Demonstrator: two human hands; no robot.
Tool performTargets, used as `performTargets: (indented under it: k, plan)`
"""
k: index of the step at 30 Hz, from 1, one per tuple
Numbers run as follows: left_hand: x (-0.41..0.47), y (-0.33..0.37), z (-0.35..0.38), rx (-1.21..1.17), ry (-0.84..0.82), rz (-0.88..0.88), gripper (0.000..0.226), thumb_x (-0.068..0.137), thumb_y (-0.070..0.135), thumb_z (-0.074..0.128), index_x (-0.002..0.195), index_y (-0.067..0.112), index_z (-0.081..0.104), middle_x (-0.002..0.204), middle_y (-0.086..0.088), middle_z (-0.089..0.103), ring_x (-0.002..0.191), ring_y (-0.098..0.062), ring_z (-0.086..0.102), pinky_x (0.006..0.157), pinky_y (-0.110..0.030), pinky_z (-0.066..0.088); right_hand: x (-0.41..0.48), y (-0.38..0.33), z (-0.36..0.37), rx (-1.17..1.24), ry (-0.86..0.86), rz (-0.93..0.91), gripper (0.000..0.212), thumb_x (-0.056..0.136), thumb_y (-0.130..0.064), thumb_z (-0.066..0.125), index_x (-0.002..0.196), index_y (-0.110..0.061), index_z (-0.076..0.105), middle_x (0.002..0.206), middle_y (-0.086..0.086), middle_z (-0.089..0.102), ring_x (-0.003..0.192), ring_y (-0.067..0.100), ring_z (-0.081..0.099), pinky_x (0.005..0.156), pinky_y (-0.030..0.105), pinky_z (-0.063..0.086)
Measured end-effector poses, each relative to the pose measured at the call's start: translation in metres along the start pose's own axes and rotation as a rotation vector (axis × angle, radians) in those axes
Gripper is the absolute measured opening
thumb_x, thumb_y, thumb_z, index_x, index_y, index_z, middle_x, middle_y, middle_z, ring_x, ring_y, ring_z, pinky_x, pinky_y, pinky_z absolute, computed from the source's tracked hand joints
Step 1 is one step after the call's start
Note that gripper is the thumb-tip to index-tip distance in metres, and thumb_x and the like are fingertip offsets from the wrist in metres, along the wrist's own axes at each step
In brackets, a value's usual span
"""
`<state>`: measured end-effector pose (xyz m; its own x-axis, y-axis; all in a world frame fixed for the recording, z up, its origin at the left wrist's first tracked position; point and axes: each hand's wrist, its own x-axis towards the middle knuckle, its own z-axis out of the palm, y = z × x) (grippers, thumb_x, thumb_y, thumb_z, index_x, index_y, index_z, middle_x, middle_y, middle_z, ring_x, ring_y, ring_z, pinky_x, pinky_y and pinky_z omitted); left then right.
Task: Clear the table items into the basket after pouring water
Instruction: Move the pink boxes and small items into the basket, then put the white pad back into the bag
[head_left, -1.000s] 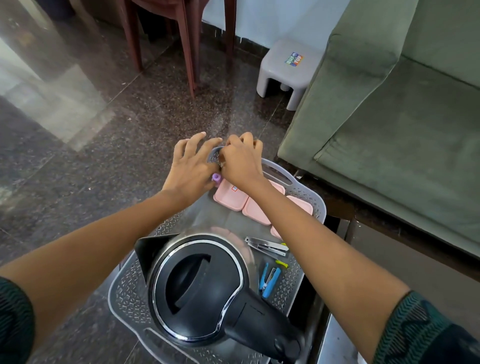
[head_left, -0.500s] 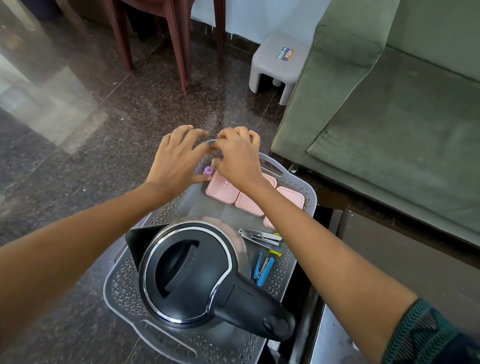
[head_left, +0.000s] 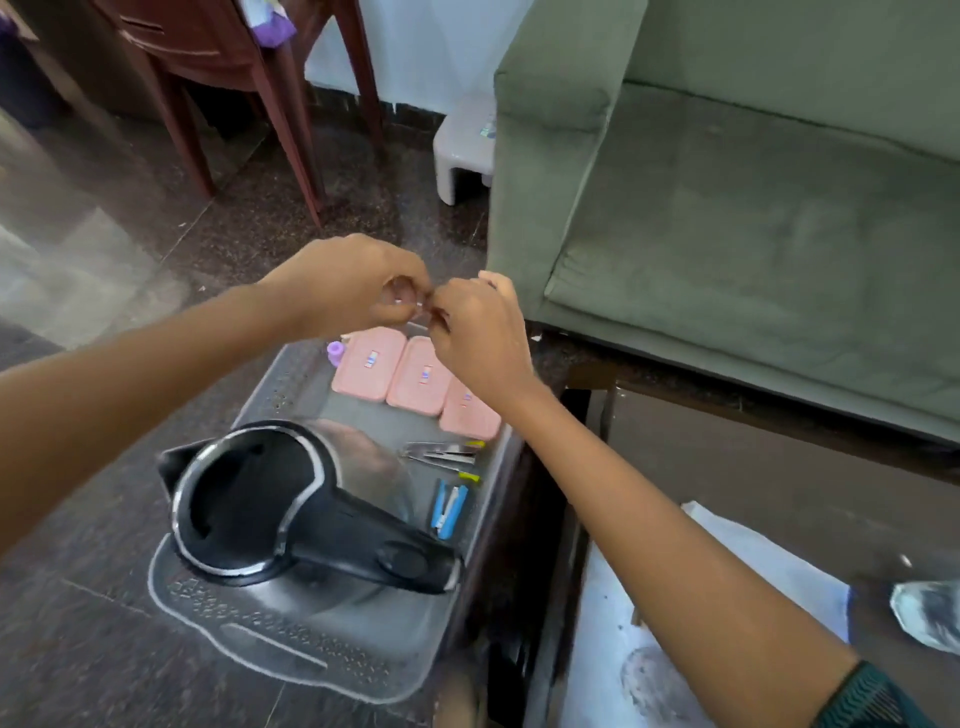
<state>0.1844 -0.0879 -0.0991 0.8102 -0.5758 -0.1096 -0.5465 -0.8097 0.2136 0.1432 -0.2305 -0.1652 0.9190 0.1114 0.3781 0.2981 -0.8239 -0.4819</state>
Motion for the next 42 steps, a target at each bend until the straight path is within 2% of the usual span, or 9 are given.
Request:
performTargets:
  k: [11, 17, 21, 24, 27, 30, 32, 39, 42]
  plan:
    - [0.056, 0.201, 0.041, -0.100, -0.241, 0.160, 0.019, 0.085, 0.019, 0.058, 0.099, 0.026, 0.069, 0.085, 0.006, 0.067, 0.085, -0.016, 0.064, 0.082, -0.031, 0.050, -0.200, 0.113, -0.136, 0.179, 0.077, 0.400, 0.010, 0.073, -0.007, 0.059, 0.075, -0.012, 0.068, 0.076, 0.002, 0.072, 0.070, 0.024, 0.065, 0.068, 0.036, 0.051]
    - [0.057, 0.308, 0.129, -0.288, -0.388, 0.133, 0.018, 0.087, 0.017, 0.058, 0.101, 0.021, 0.069, 0.077, 0.012, 0.062, 0.077, -0.010, 0.060, 0.067, -0.010, 0.042, -0.359, 0.162, -0.162, 0.364, 0.087, 0.960, 0.015, 0.077, -0.013, 0.058, 0.068, -0.022, 0.065, 0.074, -0.010, 0.068, 0.071, 0.009, 0.062, 0.069, 0.026, 0.050]
    - [0.023, 0.356, 0.209, -0.478, -0.500, 0.009, 0.023, 0.089, 0.011, 0.055, 0.107, 0.016, 0.068, 0.103, 0.003, 0.066, 0.090, -0.011, 0.060, 0.084, -0.023, 0.046, -0.429, 0.178, -0.168, 0.431, 0.376, 1.456, 0.023, 0.082, 0.003, 0.058, 0.079, -0.020, 0.064, 0.079, -0.004, 0.065, 0.068, 0.006, 0.060, 0.064, 0.021, 0.048]
    - [-0.008, 0.377, 0.265, -0.454, -0.619, -0.016, 0.030, 0.089, 0.011, 0.055, 0.117, 0.017, 0.062, 0.125, -0.001, 0.057, 0.115, -0.016, 0.053, 0.100, -0.025, 0.040, -0.455, 0.190, -0.155, 0.493, 0.239, 1.676, 0.018, 0.086, -0.011, 0.058, 0.103, -0.007, 0.061, 0.095, 0.011, 0.067, 0.088, 0.025, 0.061, 0.080, 0.034, 0.048]
    - [-0.030, 0.389, 0.294, -0.464, -0.647, -0.075, 0.041, 0.085, 0.007, 0.057, 0.126, 0.015, 0.054, 0.129, -0.006, 0.048, 0.119, -0.019, 0.048, 0.103, -0.026, 0.038, -0.452, 0.195, -0.145, 0.611, 0.117, 1.675, 0.028, 0.085, -0.019, 0.061, 0.111, -0.009, 0.055, 0.071, 0.002, 0.065, 0.072, 0.026, 0.065, 0.072, 0.041, 0.053]
    - [-0.038, 0.393, 0.306, -0.561, -0.575, -0.176, 0.053, 0.084, 0.007, 0.061, 0.134, 0.014, 0.043, 0.135, -0.009, 0.040, 0.112, -0.014, 0.044, 0.098, -0.022, 0.039, -0.436, 0.200, -0.145, 0.799, 0.155, 1.711, 0.020, 0.083, -0.012, 0.063, 0.100, -0.013, 0.052, 0.061, 0.003, 0.058, 0.045, 0.018, 0.054, 0.043, 0.028, 0.045]
    - [-0.036, 0.394, 0.309, -0.608, -0.546, -0.241, 0.054, 0.085, 0.007, 0.059, 0.136, 0.014, 0.041, 0.139, -0.008, 0.038, 0.116, -0.014, 0.043, 0.102, -0.026, 0.040, -0.429, 0.205, -0.150, 0.868, 0.182, 1.695, 0.016, 0.081, -0.005, 0.061, 0.096, -0.009, 0.057, 0.060, 0.004, 0.057, 0.042, 0.014, 0.050, 0.039, 0.022, 0.040]
    - [-0.001, 0.402, 0.273, -0.873, -0.072, -0.405, 0.069, 0.083, -0.008, 0.053, 0.143, 0.017, 0.030, 0.143, -0.008, 0.039, 0.127, -0.024, 0.044, 0.107, -0.041, 0.038, -0.398, 0.212, -0.210, 0.865, 0.143, 1.199, 0.020, 0.074, -0.004, 0.057, 0.061, -0.019, 0.060, 0.064, 0.001, 0.046, 0.059, 0.008, 0.039, 0.058, 0.021, 0.033]
    - [0.015, 0.397, 0.254, -1.048, -0.036, -0.424, 0.081, 0.071, 0.004, 0.058, 0.141, 0.032, 0.029, 0.139, 0.002, 0.042, 0.129, -0.022, 0.042, 0.108, -0.045, 0.037, -0.375, 0.219, -0.250, 0.816, -0.004, 0.938, 0.013, 0.067, -0.015, 0.053, 0.063, -0.026, 0.058, 0.076, -0.007, 0.056, 0.070, 0.000, 0.051, 0.068, 0.012, 0.038]
